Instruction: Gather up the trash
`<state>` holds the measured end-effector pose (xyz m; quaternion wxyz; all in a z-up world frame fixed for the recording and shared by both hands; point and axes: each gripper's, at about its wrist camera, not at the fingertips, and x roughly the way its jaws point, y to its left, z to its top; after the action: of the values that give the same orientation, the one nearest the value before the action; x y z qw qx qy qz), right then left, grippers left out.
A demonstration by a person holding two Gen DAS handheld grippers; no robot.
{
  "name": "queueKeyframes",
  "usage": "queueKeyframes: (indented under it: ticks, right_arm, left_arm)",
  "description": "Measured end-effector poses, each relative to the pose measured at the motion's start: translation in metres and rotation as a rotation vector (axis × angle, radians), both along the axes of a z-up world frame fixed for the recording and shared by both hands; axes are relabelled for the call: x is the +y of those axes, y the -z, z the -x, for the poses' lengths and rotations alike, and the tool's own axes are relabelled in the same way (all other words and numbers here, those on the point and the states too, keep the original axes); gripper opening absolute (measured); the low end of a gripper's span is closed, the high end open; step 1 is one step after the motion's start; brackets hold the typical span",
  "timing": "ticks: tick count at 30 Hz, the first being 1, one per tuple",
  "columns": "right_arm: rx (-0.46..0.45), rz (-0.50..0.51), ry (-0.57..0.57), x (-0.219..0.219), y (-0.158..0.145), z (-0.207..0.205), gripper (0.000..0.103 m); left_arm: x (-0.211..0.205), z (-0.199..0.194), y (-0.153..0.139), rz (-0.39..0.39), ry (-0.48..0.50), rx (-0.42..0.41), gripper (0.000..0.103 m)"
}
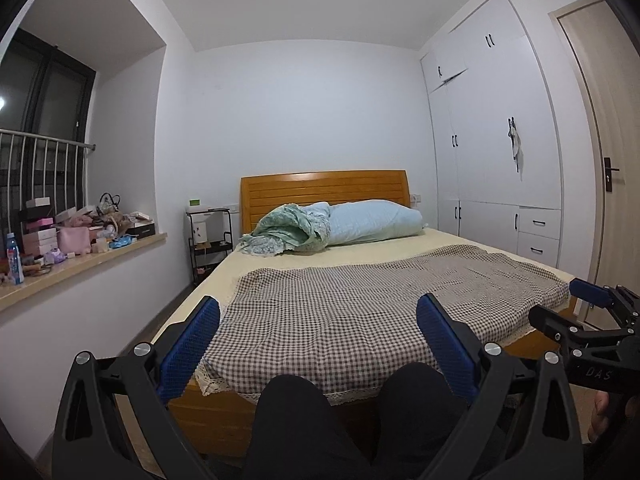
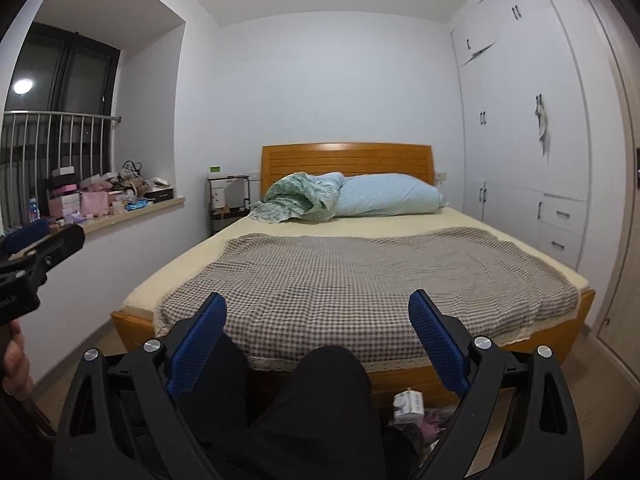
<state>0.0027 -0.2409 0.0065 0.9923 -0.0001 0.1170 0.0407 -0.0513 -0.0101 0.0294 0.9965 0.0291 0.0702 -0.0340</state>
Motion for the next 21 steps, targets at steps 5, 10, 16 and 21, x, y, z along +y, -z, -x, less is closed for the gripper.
queueKeyframes:
  ticks: [5,10,16,21]
  right_arm:
    - [-0.021,0.007,0.012,0.0003,0.001,0.0055,0.088]
    - [-0.012,0.001,0.003,0.0004,0.0032,0.0055,0.088]
    - [-0.01,-0.001,0.001,0.0012,0.0049,0.0068,0.088]
    - [-0.008,0.016,-0.014,0.0035,0.0052,0.0075,0.088]
  left_arm:
    - [0.0001,0.0022,-0.0005,0.006,-0.008,-0.002,0.095]
    - [0.0004,0.0018,-0.0002,0.006,-0.008,-0.001,0.095]
    - [-0.0016,0.0014,0.0008,0.004,-0.003,0.01,0.095]
    - [-0.0028,0.0019,0.0016,0.005,-0.009,0.01,0.095]
